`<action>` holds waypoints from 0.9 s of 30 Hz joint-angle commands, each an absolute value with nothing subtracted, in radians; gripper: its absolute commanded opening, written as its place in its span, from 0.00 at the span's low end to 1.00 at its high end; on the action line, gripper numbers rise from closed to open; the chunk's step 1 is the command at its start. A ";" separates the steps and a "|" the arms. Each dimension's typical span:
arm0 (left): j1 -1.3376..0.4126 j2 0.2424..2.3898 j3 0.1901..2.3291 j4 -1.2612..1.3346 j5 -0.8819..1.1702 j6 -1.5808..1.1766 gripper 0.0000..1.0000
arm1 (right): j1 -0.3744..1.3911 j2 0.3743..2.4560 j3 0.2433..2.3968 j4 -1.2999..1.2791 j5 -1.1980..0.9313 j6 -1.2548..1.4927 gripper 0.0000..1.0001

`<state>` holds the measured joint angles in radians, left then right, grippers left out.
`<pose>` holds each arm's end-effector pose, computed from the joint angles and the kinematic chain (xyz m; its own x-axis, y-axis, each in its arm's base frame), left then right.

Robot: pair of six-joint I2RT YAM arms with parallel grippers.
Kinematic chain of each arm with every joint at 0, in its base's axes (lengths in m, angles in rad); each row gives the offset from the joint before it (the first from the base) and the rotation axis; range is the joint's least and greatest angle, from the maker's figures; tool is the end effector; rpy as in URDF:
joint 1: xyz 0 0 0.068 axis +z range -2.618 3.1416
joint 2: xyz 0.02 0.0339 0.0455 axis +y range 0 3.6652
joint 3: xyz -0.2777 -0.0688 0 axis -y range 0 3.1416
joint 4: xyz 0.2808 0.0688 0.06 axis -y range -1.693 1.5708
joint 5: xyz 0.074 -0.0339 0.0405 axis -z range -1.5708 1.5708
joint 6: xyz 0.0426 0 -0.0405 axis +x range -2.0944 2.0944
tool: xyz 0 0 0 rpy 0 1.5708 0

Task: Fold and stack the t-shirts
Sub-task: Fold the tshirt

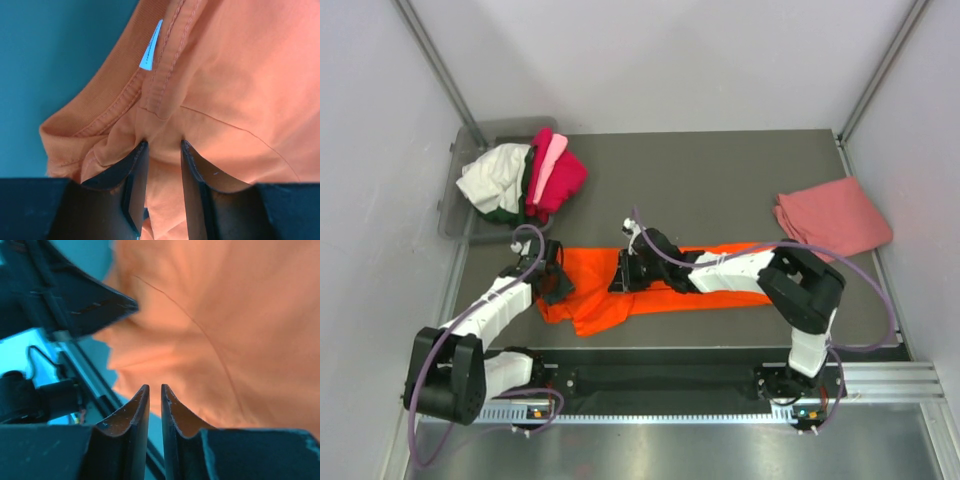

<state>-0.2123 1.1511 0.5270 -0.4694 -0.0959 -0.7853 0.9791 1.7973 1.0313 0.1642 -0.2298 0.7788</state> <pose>0.2191 -0.0431 0.1483 -0.7319 -0.5622 -0.3850 -0.4960 0.8270 -0.2647 0.2271 0.3553 0.1673 -0.8660 -0.0624 -0.4961 -0.4280 0.6057 0.6708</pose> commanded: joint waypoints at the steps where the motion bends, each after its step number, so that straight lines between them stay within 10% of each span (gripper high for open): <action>1: -0.212 1.190 0.522 -0.454 -0.107 -0.776 0.37 | 0.985 1.880 1.068 0.198 -0.281 0.822 0.15; 27: -0.212 1.316 0.870 -0.520 -0.153 -0.729 0.38 | 0.717 1.473 0.878 -0.142 -0.111 0.652 0.20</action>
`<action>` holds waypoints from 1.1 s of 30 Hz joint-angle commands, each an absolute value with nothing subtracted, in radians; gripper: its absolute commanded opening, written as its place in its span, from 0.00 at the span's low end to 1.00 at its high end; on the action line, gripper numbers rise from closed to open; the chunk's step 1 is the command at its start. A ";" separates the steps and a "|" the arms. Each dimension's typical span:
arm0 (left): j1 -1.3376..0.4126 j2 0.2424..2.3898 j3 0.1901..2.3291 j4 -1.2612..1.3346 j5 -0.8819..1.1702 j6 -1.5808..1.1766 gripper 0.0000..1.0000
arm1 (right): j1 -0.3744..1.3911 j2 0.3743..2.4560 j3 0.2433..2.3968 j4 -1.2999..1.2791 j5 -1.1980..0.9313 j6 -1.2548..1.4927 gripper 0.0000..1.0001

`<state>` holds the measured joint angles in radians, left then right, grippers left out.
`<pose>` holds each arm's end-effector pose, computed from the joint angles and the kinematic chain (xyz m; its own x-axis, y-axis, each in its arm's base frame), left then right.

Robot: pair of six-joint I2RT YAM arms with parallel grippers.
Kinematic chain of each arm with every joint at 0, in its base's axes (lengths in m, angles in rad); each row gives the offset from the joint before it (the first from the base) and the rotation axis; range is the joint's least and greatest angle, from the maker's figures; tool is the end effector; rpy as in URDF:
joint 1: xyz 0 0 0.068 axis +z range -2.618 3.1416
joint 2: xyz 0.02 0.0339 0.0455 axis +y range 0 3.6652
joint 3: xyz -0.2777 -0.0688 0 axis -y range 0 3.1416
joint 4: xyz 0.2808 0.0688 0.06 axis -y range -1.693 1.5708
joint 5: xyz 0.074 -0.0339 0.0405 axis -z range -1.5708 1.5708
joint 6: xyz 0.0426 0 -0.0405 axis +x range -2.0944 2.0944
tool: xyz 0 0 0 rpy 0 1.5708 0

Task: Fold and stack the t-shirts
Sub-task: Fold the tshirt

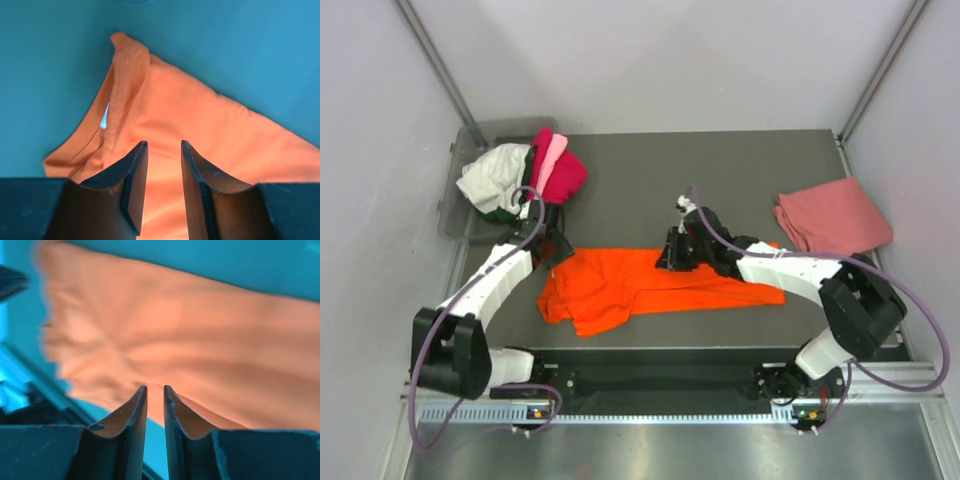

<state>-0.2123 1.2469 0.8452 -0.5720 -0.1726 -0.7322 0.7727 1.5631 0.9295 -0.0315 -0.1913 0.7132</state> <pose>0.2740 -0.0516 0.2263 -0.6769 -0.5278 -0.5131 -0.4562 0.8478 -0.2702 0.2599 0.2647 0.2018 -0.8527 0.0658 -0.5183 -0.3102 0.7345 0.6035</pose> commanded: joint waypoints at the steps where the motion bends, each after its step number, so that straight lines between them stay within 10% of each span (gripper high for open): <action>1: -0.212 1.366 0.883 -0.511 -0.153 -0.733 0.37 | 0.695 1.447 0.841 -0.162 -0.088 0.641 0.21; 13: -0.210 1.721 0.951 -0.433 -0.136 -0.798 0.35 | 0.324 1.117 0.617 -0.362 0.222 0.595 0.24; 33: -0.201 1.565 0.871 -0.508 -0.301 -0.858 0.37 | 0.126 1.250 0.646 -0.403 0.323 0.564 0.16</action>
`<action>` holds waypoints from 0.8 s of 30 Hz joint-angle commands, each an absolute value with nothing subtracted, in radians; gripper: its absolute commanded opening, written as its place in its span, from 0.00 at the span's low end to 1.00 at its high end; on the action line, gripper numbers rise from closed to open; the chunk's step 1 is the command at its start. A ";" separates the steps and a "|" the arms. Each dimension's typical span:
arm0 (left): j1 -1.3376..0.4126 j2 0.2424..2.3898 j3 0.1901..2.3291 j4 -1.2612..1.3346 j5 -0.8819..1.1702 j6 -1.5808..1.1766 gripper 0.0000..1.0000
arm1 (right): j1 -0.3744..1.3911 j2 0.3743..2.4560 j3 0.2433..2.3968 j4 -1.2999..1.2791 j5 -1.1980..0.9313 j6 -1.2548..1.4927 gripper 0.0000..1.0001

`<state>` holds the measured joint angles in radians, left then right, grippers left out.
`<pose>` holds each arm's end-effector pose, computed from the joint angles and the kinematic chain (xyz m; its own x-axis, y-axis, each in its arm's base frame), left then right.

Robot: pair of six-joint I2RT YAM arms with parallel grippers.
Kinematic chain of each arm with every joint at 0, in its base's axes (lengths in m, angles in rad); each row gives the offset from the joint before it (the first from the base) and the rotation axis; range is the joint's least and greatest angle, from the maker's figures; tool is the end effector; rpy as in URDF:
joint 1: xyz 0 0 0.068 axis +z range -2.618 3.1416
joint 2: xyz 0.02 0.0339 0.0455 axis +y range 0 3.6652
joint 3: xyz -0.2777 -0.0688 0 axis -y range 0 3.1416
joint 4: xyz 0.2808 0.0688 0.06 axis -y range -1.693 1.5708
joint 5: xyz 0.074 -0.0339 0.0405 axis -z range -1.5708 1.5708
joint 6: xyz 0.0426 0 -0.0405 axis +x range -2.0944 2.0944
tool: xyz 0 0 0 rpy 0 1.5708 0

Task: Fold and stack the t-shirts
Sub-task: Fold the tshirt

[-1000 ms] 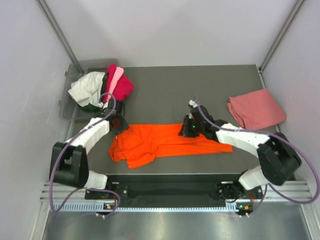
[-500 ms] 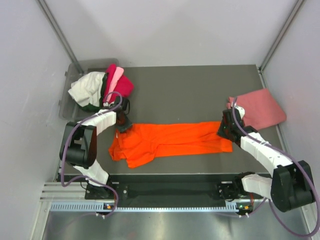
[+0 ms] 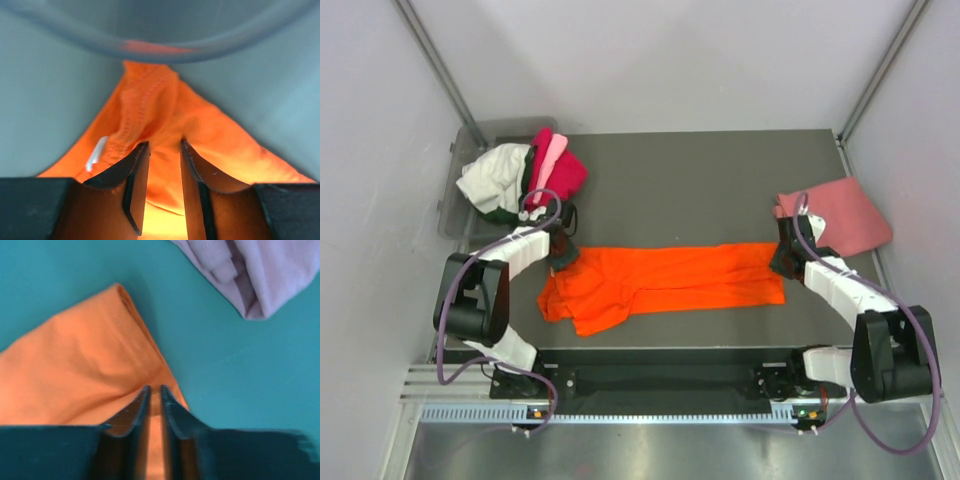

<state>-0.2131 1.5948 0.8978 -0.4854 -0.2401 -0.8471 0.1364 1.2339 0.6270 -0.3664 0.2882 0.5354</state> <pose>0.3190 -0.0587 0.1501 -0.6870 -0.5961 -0.4157 -0.6001 0.7879 -0.1381 0.2569 0.0230 0.1698 -0.6901 0.3990 -0.6037 0.4420 0.8930 0.0849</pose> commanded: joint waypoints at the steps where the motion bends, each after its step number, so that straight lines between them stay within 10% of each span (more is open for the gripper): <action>1: -0.199 1.562 0.871 -0.514 -0.304 -0.859 0.37 | 0.126 1.250 0.638 -0.425 0.337 0.587 0.10; 14: -0.198 1.499 0.877 -0.546 -0.345 -0.856 0.37 | 0.126 0.887 0.546 -0.575 0.367 0.760 0.00; 24: -0.199 1.453 0.867 -0.560 -0.342 -0.862 0.37 | 0.129 1.072 0.650 -0.465 0.142 0.611 0.00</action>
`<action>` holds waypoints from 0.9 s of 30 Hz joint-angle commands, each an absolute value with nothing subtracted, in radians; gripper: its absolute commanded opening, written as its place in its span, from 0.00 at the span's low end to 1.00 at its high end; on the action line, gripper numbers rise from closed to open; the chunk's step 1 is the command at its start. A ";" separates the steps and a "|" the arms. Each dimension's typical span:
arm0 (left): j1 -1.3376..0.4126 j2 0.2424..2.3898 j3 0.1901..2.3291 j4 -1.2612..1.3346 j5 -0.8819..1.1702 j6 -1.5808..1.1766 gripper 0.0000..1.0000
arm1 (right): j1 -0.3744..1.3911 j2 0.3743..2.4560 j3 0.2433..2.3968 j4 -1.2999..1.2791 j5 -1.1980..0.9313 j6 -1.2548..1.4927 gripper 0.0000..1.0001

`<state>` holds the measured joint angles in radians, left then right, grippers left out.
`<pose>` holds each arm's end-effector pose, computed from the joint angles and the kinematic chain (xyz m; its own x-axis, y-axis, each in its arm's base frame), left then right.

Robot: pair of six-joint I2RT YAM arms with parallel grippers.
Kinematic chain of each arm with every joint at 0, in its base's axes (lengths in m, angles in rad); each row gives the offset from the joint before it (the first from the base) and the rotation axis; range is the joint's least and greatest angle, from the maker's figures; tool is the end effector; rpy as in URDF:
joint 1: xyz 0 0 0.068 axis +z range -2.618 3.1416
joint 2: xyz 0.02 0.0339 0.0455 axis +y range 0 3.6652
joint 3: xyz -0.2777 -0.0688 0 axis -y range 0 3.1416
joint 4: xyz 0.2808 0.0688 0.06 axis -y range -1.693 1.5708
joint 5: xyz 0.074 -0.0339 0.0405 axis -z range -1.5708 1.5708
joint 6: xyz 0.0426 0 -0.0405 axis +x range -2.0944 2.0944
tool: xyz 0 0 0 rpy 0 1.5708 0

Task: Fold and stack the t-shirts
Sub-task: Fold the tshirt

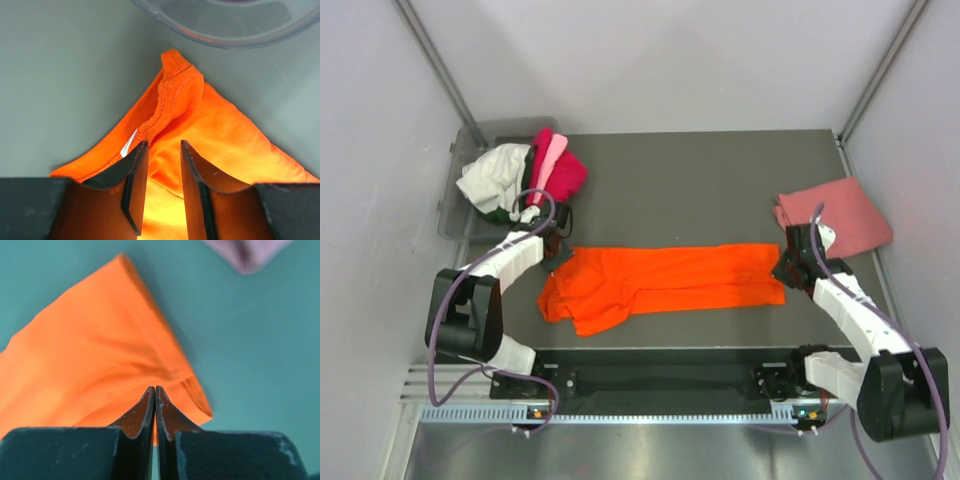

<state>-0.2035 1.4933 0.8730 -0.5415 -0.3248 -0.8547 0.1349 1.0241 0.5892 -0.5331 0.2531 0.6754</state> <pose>0.3038 -0.0488 0.1710 -0.6406 -0.5978 -0.4819 -0.6337 0.7660 -0.1078 0.2203 0.0191 0.1919 -0.6305 0.5253 -0.5714 0.5185 0.8329 0.1935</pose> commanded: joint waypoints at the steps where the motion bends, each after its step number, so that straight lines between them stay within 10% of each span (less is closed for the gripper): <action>1: -0.199 1.448 0.867 -0.561 -0.341 -0.861 0.37 | 0.130 1.086 0.653 -0.430 0.117 0.594 0.00; 16: -0.212 1.250 0.759 -0.559 -0.312 -0.828 0.47 | 0.272 1.279 0.744 -0.417 0.270 0.497 0.01; 27: -0.340 1.528 0.870 -0.549 -0.334 -0.876 0.42 | 0.314 1.447 0.727 -0.422 0.275 0.551 0.00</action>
<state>-0.3061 1.4803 0.8017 -0.5533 -0.2928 -0.8516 0.2943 1.4292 0.7219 -0.4263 0.2520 0.5297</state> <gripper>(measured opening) 0.421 0.004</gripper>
